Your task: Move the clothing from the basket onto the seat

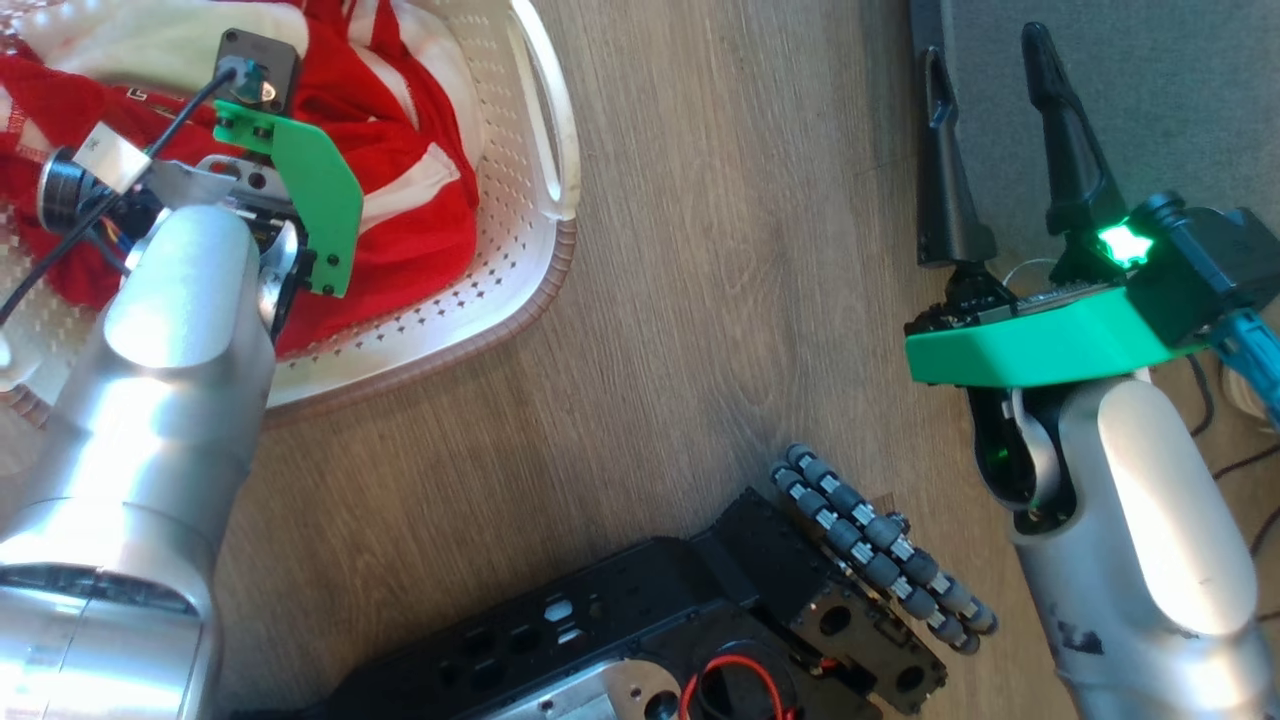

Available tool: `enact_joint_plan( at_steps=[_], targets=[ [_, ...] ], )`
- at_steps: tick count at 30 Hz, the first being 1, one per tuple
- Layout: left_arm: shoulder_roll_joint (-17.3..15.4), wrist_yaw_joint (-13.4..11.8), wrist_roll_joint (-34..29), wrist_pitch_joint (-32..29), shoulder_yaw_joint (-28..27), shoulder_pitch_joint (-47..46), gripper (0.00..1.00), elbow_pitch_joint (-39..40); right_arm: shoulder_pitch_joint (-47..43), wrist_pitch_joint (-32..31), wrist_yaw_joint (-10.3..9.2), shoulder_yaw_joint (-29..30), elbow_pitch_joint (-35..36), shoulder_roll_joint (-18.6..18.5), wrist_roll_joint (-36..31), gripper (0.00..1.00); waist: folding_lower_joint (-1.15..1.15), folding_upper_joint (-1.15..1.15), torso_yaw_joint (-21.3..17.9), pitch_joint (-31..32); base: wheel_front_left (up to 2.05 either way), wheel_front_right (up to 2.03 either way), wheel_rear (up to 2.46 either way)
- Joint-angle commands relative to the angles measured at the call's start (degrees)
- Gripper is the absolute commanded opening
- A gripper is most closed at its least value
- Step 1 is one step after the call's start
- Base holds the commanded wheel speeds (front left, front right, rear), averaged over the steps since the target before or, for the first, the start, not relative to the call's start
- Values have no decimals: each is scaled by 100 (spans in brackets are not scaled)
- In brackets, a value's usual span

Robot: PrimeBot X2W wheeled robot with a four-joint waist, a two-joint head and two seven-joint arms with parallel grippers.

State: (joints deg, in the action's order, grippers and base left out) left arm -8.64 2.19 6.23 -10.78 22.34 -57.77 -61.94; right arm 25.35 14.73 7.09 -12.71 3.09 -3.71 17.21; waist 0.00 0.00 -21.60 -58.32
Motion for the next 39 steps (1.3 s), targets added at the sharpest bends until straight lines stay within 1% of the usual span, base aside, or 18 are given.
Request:
enact_joint_plan(
  at_steps=[1,6,12,18,23,24,25,30,35,39],
  targets=[
    [-49,19,32,93,-22,19,0,85,-374,27,40,-31,143,15,39,100,0,0,35,41,0,0,0],
    [67,111,221,462,-84,82,0,214,-409,27,40,77,123,-20,32,100,0,0,194,276,0,0,0],
    [35,213,431,920,-169,329,0,424,-454,27,40,196,106,-130,6,100,0,0,456,745,0,0,0],
    [-28,284,688,1344,-301,710,0,709,-606,27,40,325,16,-350,-49,100,0,0,800,1431,0,0,0],
    [-52,306,966,1729,-485,1159,0,1086,-832,27,40,421,-96,-545,-74,100,0,0,1086,2141,0,0,0],
    [-65,307,1014,1797,-516,1282,0,1172,-893,27,40,432,-121,-582,-76,100,0,0,1140,2300,0,0,0],
    [-104,307,1104,1900,-575,1534,0,1359,-1004,27,40,466,-155,-663,-78,100,0,0,1250,2602,0,0,0],
    [-235,220,1293,2095,-742,2157,0,1912,-1293,27,40,521,-264,-892,-79,100,0,0,1506,3301,0,0,0],
    [-394,127,1423,2185,-874,2734,0,2483,-1586,27,40,539,-376,-1106,-42,100,0,0,1722,3919,0,0,0],
    [-564,92,1539,2178,-993,3140,0,2905,-1783,27,40,519,-432,-1214,-2,100,0,0,1840,4299,0,0,0]
  ],
)
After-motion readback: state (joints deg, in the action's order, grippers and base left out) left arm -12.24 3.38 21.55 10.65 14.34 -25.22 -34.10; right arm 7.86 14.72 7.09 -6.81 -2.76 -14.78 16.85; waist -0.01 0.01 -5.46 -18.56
